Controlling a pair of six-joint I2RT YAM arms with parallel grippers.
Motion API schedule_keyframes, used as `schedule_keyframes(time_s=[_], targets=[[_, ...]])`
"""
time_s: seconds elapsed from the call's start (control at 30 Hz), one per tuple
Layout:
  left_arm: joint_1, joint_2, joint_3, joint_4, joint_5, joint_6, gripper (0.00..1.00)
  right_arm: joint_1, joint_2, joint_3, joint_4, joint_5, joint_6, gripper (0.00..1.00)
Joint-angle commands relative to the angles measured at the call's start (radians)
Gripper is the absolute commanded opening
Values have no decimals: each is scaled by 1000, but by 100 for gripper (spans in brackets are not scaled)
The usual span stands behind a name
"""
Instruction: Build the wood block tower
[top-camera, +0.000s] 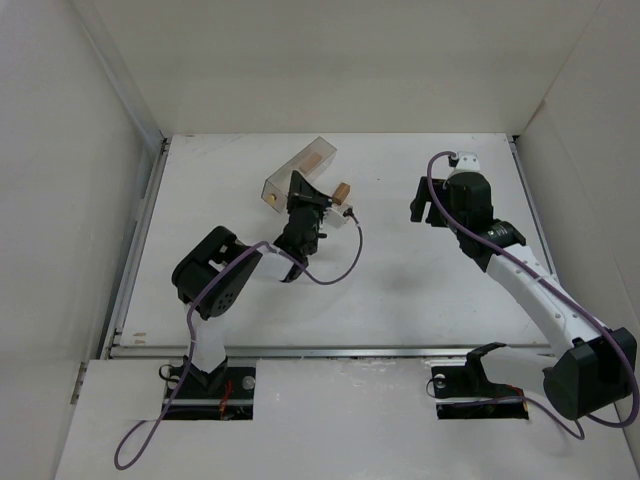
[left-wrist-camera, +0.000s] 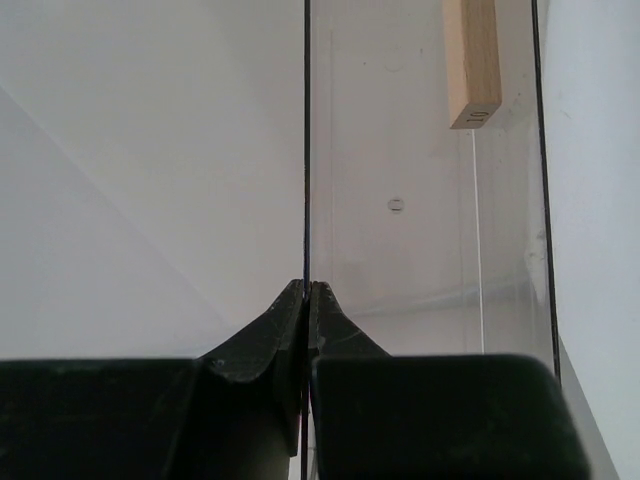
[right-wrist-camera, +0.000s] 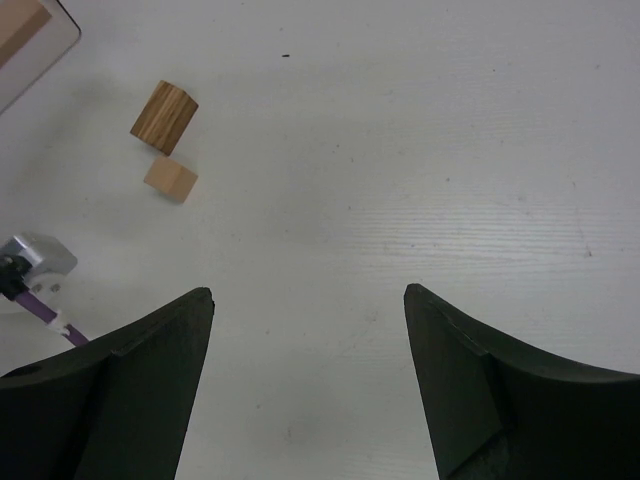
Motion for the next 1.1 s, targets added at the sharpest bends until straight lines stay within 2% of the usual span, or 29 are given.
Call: schedule_keyframes(time_s=[0.0, 0.1, 0.3, 0.67, 0.7, 0.73, 0.83, 0.87, 0.9, 0.93, 0.97, 1.0, 1.07], targets=[[-5, -47, -88, 409, 131, 343, 0, -5, -29, -3, 34, -8, 8, 83], [4, -92, -177, 419, 247, 429, 0, -5, -29, -3, 34, -17, 8, 83], [13, -149, -246, 394, 338, 498, 0, -5, -29, -13, 43, -17, 17, 83], [13, -149, -188, 334, 245, 414, 0, -5, -29, -22, 52, -17, 26, 83], [13, -149, -167, 319, 202, 396, 0, -5, -29, -22, 52, -17, 26, 83], [13, -149, -141, 255, 169, 368, 0, -5, -29, -22, 52, -17, 26, 83], [13, -181, 23, -4, -5, 102, 0, -5, -20, -22, 52, -28, 26, 83], [13, -191, 87, -327, -42, -22, 0, -5, -20, -22, 52, -28, 26, 83], [13, -191, 257, -533, -66, -331, 0, -5, -20, -22, 52, -37, 26, 83], [37, -191, 358, -733, -57, -494, 0, -5, -20, -22, 52, -37, 26, 83], [48, -172, 460, -1081, -35, -640, 0, -5, -20, -22, 52, -37, 26, 83], [64, -150, 651, -1233, 5, -767, 0, -5, -20, -22, 52, -37, 26, 83], [119, -100, 791, -1452, 209, -1045, 0, -5, -20, -22, 52, -37, 26, 83]])
